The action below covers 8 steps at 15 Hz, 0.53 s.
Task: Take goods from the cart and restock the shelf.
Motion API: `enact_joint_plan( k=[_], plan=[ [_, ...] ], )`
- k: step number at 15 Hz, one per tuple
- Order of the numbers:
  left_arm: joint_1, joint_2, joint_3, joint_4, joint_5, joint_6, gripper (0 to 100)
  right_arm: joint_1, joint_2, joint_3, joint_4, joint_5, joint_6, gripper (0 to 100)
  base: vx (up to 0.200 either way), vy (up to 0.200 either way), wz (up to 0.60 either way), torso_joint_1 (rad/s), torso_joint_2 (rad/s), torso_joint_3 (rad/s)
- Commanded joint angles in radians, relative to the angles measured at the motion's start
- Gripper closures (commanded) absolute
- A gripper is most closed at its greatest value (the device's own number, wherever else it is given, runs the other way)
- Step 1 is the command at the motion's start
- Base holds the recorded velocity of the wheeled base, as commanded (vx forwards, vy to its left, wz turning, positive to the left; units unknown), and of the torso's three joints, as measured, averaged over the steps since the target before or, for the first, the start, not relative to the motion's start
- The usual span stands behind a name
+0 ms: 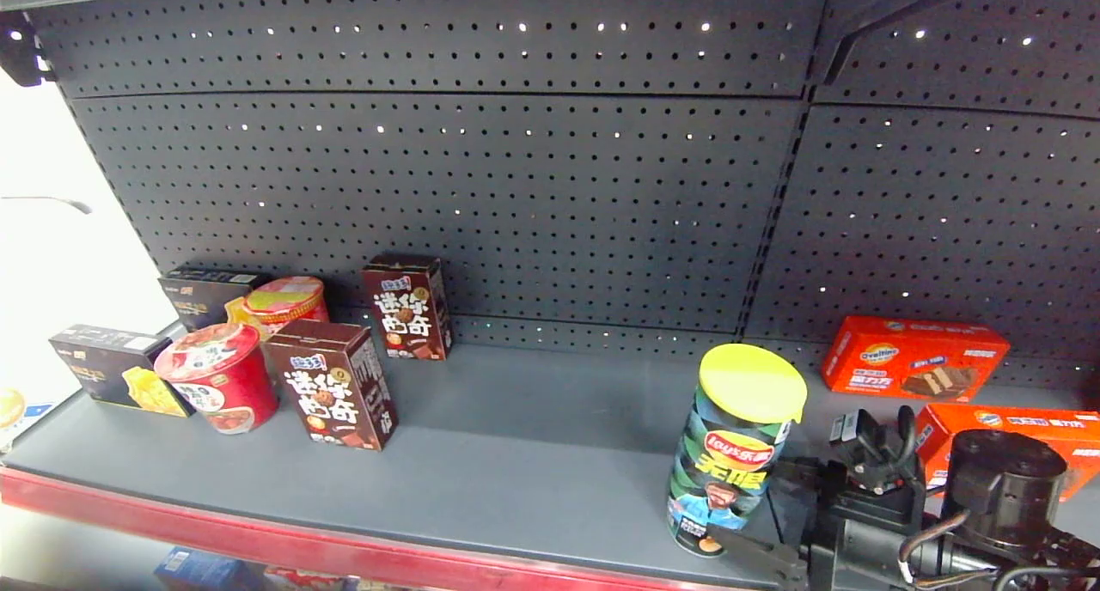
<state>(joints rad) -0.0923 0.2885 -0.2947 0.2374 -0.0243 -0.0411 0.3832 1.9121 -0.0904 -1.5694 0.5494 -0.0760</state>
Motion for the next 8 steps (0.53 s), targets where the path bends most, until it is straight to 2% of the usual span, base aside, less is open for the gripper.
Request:
enact_joint_plan(
  k=[1,8],
  plan=[
    [0.0,-0.014,-0.003,0.019,0.0,0.0,100,-0.026,-0.002,0.001,-0.001,0.001,-0.007,0,0.0,0.0,0.0,0.0,0.0,0.0],
    [0.0,-0.06,-0.004,0.082,-0.002,0.0,100,-0.038,0.016,-0.006,-0.001,0.003,-0.007,0,0.0,0.0,0.0,0.0,0.0,0.0]
  ],
)
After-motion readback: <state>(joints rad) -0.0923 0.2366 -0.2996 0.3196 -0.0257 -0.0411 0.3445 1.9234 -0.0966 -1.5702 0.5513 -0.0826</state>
